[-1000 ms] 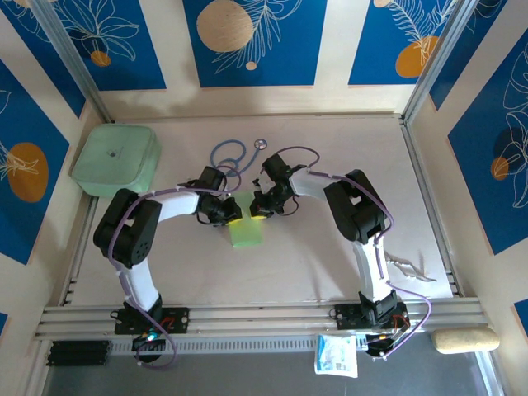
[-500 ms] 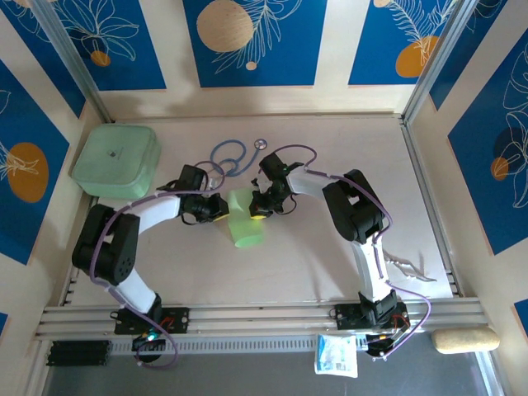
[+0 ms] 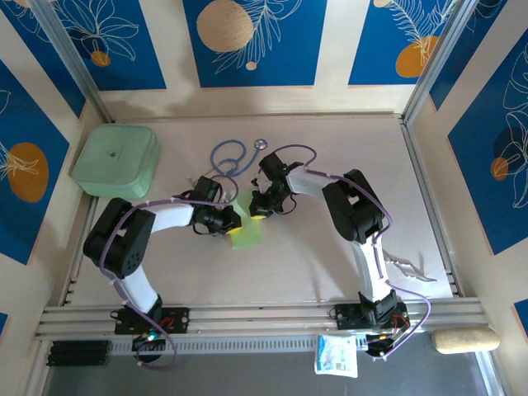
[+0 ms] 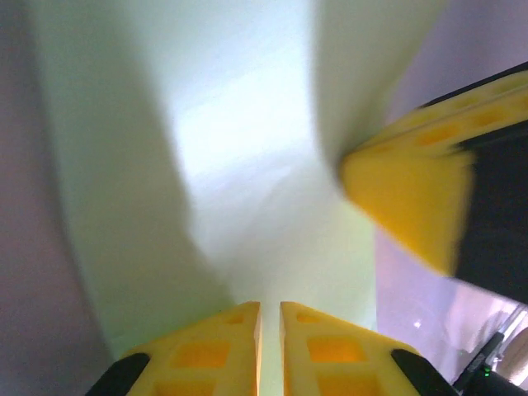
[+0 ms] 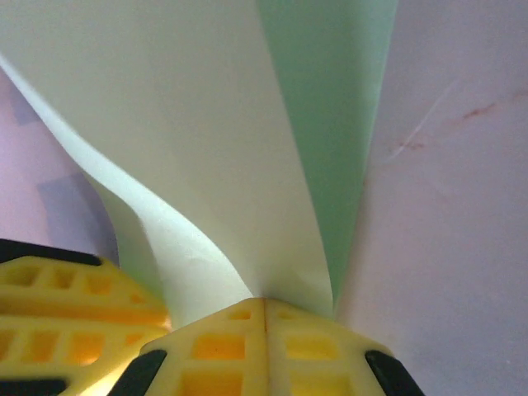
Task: Fold a paper plane with a square sheet of paper (pick it up from the middle)
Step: First fold in half a square sheet of paper at the center of the table.
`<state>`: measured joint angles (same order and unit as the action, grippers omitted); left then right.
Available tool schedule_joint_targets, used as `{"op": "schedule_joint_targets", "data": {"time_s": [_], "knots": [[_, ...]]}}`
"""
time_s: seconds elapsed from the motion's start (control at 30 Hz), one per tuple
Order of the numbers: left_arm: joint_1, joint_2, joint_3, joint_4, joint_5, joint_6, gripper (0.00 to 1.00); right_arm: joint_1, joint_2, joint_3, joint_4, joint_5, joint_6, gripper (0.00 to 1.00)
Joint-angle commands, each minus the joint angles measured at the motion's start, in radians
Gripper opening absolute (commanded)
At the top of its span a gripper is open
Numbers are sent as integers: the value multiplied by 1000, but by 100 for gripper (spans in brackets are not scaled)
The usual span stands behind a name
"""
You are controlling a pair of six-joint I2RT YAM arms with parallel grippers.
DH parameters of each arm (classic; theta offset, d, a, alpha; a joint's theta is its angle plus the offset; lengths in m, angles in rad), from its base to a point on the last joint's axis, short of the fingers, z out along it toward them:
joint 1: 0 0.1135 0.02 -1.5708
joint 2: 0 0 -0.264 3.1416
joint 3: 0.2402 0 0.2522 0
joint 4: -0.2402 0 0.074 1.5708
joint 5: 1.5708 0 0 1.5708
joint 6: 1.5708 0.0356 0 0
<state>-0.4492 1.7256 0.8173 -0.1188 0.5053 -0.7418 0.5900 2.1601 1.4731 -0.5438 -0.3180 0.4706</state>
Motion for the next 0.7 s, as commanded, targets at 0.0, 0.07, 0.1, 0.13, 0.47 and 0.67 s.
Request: {"op": "schedule_joint_targets", "data": {"time_s": [0.0,0.07,0.1,0.13,0.47,0.67], "knots": [[30,20,-59,-32,-4,31,14,-13,104,-58,-156,212,-14,1],[55,9,-110,-31,-8,36,14,-14,106,-58,-160,217,-13,1],[62,-3,-128,-34,-7,37,13,-15,107,-57,-160,217,-15,1],[65,-20,-144,-44,-7,40,13,-16,108,-59,-162,221,-13,1],[51,-214,-64,-40,18,-2,14,-15,108,-43,-172,233,-20,1],[17,-76,9,68,7,-53,14,-15,116,-36,-175,227,-16,1]]}}
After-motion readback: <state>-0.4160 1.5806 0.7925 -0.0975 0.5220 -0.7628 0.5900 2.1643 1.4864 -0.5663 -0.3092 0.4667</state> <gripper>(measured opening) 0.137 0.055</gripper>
